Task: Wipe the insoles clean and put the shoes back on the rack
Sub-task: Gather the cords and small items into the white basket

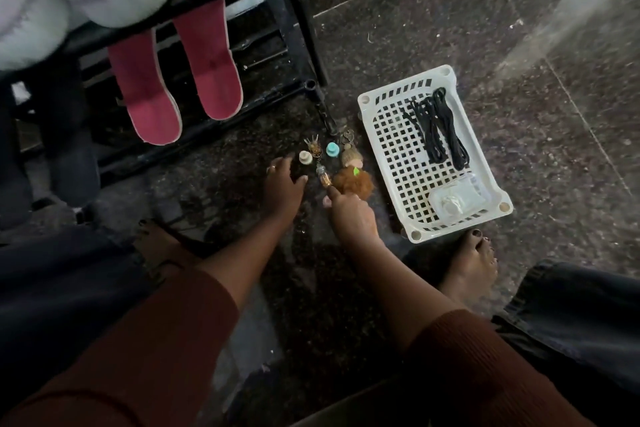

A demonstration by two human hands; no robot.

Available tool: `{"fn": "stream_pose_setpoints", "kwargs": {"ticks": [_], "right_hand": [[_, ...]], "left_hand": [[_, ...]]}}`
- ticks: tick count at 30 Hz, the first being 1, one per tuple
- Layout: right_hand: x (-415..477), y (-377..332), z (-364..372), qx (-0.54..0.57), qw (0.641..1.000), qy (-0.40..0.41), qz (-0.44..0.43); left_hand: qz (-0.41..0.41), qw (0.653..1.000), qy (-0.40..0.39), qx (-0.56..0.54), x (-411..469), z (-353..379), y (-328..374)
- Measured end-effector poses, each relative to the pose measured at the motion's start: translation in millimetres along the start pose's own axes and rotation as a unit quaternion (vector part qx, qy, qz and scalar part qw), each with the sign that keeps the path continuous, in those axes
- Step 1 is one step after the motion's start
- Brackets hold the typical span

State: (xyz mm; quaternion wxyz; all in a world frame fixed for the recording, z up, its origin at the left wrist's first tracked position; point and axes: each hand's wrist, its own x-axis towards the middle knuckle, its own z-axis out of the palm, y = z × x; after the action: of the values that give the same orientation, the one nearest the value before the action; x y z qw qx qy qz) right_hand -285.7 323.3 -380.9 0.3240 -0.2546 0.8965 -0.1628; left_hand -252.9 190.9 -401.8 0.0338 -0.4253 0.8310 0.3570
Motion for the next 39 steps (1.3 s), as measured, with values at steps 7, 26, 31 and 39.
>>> {"fn": "stream_pose_setpoints", "kwargs": {"ticks": [7, 26, 31, 39], "right_hand": [[17, -8, 10, 0.033, 0.999, -0.027, 0.02], [0, 100, -69, -0.085, 0.962, 0.239, 0.103], [7, 113, -71, -0.068, 0.959, 0.235, 0.142], [8, 99, -76, -0.124, 0.944, 0.218, 0.213]], "left_hand": [[0.062, 0.997, -0.009, 0.047, 26, 13, 6], [0.247, 0.968, -0.035, 0.036, -45, 64, 90], [0.233, 0.965, -0.044, 0.11, -52, 94, 102], [0.226, 0.965, -0.05, 0.123, -50, 102, 98]]}}
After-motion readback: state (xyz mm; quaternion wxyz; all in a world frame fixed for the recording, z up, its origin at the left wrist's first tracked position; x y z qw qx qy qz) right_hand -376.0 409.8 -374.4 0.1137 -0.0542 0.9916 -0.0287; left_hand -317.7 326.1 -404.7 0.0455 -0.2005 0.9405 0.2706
